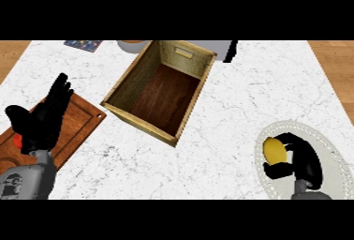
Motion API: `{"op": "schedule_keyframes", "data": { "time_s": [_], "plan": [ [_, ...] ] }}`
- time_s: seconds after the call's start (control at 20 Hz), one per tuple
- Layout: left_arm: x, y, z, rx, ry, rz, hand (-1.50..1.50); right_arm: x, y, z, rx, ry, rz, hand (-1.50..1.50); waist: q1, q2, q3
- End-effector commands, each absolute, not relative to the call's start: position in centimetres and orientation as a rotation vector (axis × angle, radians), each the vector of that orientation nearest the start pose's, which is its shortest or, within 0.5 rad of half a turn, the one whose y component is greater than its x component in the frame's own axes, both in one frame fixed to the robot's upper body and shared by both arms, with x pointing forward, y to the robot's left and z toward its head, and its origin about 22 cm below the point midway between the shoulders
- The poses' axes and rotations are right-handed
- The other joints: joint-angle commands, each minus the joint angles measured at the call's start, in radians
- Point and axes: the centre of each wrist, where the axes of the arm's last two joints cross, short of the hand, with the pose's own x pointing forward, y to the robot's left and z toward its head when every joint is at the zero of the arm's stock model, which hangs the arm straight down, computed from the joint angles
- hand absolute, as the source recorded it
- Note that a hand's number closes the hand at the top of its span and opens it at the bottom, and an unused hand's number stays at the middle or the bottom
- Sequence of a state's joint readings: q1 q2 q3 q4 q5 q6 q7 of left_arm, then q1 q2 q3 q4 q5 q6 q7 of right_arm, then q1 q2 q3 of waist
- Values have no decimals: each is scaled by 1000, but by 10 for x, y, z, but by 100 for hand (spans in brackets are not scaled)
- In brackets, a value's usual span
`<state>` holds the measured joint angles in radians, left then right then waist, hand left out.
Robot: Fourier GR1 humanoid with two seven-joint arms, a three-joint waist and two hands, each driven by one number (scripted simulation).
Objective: Pick the lemon from the placemat and place it in the basket
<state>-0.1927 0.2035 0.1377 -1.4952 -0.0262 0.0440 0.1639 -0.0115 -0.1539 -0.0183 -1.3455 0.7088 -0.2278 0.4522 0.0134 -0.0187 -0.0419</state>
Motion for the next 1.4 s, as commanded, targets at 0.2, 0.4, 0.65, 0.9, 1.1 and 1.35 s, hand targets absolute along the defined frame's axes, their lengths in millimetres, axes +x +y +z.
{"op": "schedule_keyframes", "data": {
  "time_s": [0.2, 0.4, 0.65, 0.9, 1.1, 1.35],
  "plan": [
    [301, 260, 57, 154, -1568, -155, 0, 247, -99, -21, -540, -1248, 870, 150, 196, 41, 44],
    [307, 244, 59, 124, -1577, -178, 0, 233, -58, -11, -470, -1315, 886, 150, 189, 40, 48],
    [310, 247, 53, 151, -1551, -155, 0, 213, -25, 17, -363, -1521, 708, 150, 165, 39, 48],
    [313, 251, 59, 156, -1544, -149, 0, 195, -2, 50, -283, -1720, 522, 150, 145, 20, 45],
    [311, 253, 48, 183, -1519, -134, 0, 197, 13, 73, -292, -1815, 457, 150, 116, 12, 38],
    [314, 258, 52, 206, -1507, -116, 0, 214, 25, 97, -358, -1811, 429, 150, 97, 7, 36]
  ]
}}
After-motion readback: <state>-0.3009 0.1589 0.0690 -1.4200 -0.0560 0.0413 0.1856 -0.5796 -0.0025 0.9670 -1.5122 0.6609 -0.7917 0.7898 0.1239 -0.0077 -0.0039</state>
